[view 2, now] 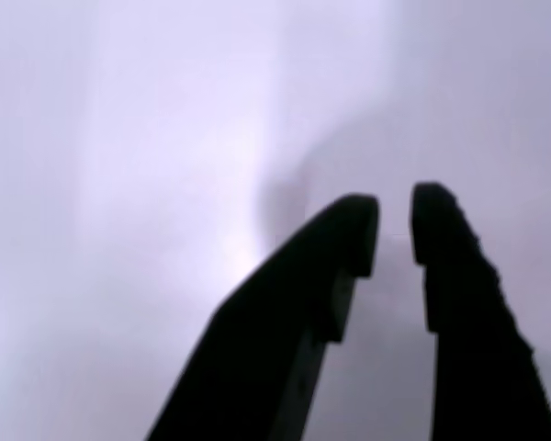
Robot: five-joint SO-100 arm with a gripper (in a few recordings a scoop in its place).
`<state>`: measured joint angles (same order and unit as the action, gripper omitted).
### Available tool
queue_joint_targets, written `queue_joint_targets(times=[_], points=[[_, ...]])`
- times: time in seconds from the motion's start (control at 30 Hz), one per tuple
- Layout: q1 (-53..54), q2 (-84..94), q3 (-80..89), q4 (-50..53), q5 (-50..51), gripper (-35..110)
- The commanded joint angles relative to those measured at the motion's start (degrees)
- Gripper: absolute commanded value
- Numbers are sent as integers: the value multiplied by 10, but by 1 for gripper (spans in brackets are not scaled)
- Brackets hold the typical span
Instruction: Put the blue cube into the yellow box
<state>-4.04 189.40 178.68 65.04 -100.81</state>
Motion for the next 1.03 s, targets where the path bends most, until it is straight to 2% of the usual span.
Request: queue_joint_targets(times=[0.0,0.1,0.2,0.3,1.0], points=[[-15,22,15,62,-18,0],[-7,22,15,115,-5,0],[8,22,15,127,45,0],[3,22,15,120,146,1],[11,20,15,120,146,1]])
